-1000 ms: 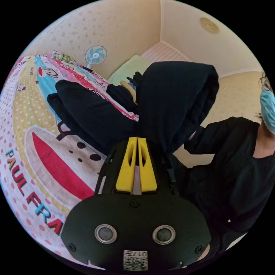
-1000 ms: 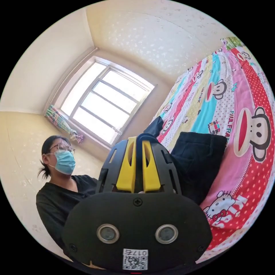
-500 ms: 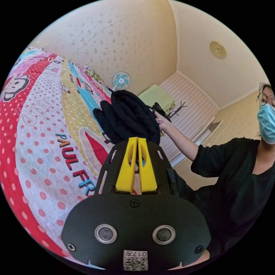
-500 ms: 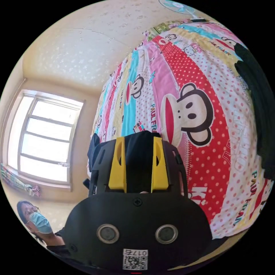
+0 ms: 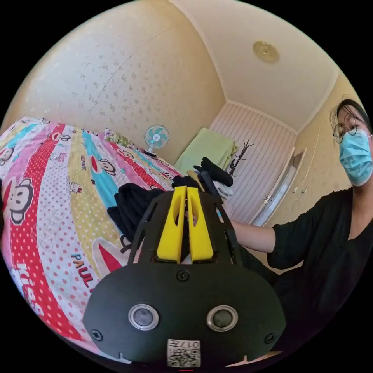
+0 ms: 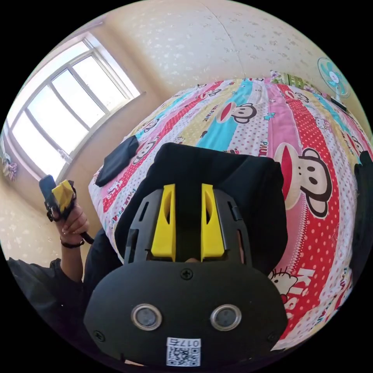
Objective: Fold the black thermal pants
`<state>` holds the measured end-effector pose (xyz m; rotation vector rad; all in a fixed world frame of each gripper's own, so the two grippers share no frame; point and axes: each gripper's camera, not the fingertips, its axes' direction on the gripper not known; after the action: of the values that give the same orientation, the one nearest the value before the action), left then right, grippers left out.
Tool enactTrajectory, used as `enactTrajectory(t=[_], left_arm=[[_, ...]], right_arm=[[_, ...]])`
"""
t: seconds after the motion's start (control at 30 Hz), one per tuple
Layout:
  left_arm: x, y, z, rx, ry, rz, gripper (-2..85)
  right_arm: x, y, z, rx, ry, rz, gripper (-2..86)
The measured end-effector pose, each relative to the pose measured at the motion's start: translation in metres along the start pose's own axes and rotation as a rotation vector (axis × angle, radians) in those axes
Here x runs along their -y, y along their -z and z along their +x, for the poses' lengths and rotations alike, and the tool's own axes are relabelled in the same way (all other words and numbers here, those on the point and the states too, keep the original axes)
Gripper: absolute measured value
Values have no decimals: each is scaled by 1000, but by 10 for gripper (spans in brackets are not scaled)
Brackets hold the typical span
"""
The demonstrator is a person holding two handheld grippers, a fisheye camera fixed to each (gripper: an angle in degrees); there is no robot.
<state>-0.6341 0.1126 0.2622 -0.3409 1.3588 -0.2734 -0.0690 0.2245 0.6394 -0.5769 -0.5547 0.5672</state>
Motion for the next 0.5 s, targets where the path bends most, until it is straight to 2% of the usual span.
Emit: enactTrajectory(t=[0.07, 0.13, 0.2, 0.23, 0.27, 0.3, 0.33, 0.37, 0.4, 0.5], left_arm=[[47, -46, 26, 126, -106, -116, -10], [72, -97, 33, 163, -174, -244, -10], [85, -160, 25, 162, -177, -467, -10], [83, -203, 14, 204, -176, -640, -10], [69, -241, -2, 344, -175, -801, -10], [57, -258, -13, 447, -187, -883, -10], [33, -274, -25, 468, -252, -898, -10], [17, -262, -33, 477, -267, -729, -10], [11, -254, -38, 456, -255, -665, -10], [-11, -225, -74, 290, -54, -504, -10]], right_arm=[[-16, 30, 2, 51, -49, 31, 116], [-48, 69, 7, 119, -122, 118, 129], [-115, 120, 16, 184, -204, 259, 140], [-133, 129, 18, 189, -228, 273, 141], [-171, 142, 23, 198, -282, 282, 144], [-208, 151, 28, 221, -340, 274, 147], [-225, 153, 31, 239, -367, 265, 148], [-256, 155, 36, 293, -401, 244, 153], [-282, 157, 40, 352, -425, 239, 158], [-314, 165, 47, 459, -464, 311, 166]])
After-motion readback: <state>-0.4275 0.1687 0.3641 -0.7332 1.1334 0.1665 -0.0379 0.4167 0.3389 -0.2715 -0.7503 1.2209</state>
